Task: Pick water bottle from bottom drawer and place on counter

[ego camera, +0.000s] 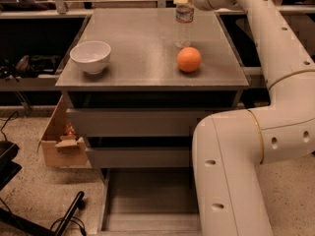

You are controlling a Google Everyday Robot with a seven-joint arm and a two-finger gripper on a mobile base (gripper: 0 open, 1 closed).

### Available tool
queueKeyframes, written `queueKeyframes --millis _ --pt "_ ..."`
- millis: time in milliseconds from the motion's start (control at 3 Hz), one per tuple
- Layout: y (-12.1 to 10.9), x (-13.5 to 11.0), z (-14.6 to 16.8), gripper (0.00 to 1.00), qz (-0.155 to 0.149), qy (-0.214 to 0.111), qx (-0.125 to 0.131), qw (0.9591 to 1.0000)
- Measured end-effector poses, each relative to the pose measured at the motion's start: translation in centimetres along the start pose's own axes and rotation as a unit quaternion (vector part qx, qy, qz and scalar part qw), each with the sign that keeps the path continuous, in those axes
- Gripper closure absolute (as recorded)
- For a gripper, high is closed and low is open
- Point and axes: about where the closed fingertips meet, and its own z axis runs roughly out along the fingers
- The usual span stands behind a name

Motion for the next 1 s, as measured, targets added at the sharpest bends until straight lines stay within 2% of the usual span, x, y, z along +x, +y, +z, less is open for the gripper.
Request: queueKeyframes --millis 333,667,1000 --pt "0.22 -0.37 -0.21 0.82 0.0 0.0 0.0 1.0" --pt "0.33 -0.19 -0.26 0.59 0.0 0.0 0.0 1.0" --pt "0.33 -0.19 -0.25 0.28 0.0 0.0 0.0 1.0"
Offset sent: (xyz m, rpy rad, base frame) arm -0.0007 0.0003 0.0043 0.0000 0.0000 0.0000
